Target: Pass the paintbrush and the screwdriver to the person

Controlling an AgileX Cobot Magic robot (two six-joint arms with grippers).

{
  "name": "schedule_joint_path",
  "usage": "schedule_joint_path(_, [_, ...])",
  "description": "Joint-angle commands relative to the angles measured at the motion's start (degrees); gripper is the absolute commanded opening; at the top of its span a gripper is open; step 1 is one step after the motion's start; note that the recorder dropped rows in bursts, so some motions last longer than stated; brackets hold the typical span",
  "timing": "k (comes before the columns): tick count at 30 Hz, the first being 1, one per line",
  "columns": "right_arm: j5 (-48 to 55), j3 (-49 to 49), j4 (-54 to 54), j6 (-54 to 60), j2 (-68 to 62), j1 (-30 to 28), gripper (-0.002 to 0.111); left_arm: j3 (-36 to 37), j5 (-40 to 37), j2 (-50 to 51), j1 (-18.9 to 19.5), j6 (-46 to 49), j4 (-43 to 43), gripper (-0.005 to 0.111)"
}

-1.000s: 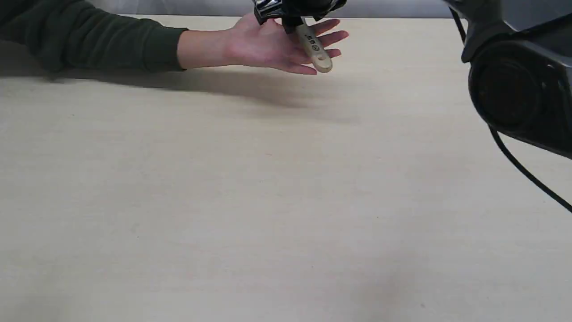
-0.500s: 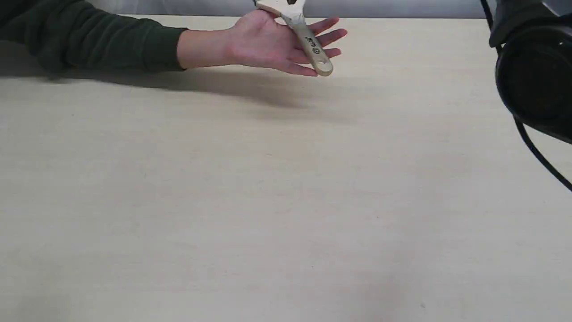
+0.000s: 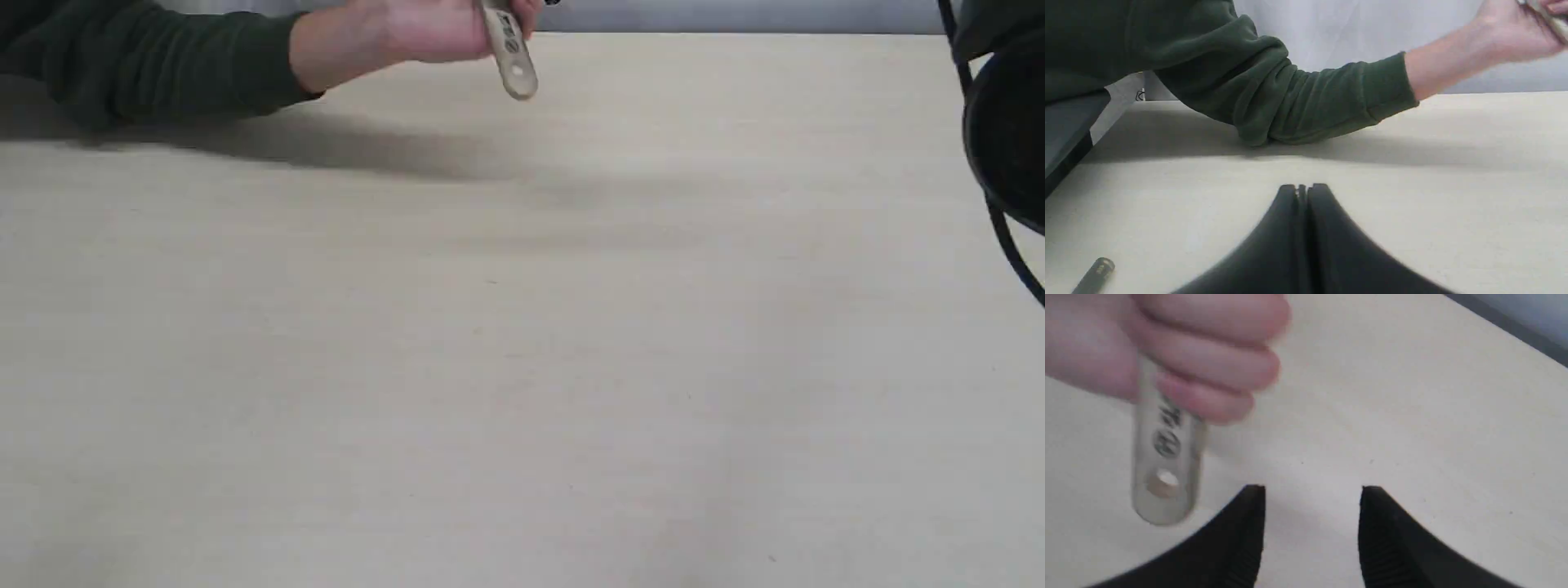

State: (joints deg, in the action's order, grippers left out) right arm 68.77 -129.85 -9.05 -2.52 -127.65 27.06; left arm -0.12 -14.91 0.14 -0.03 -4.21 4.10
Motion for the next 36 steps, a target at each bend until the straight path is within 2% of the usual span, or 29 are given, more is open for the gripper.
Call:
schedule_joint_path(1, [0.7,3.1,0.6,0.3,3.5,0.8,0.039,0.1,0.6,-0.1,-0.3,-0.1,-0.3,0.000])
schedule_joint_path(8, [-2.7,16.6,0.6,0.3,14.5,1.1,0.039,0.1,0.6,-0.1,-0.3,-0.1,-0.3,0.000])
schedule_joint_path(19, [-22.7,54.3,4.5,-2.9,44.8,1.1,0.039,0.1,0.6,-0.1,-0.3,-0.1,-0.1,0.000])
schedule_joint_path(22, [-27.5,64.0,6.7,-2.9,52.2,1.1,0.034,0.1,0.6,-0.1,-0.3,-0.1,-0.1,0.000])
schedule_joint_path(31, [-42.4,91.2,8.6,-3.3,73.6,1.1,0.004,0.1,0.6,-0.1,-0.3,-0.1,-0.1,0.000])
schedule_joint_path(36, [-48.9,99.7,11.5,-3.3,81.5,1.1,0.004,0.1,0.6,-0.1,-0.3,-0.1,-0.1,0.000])
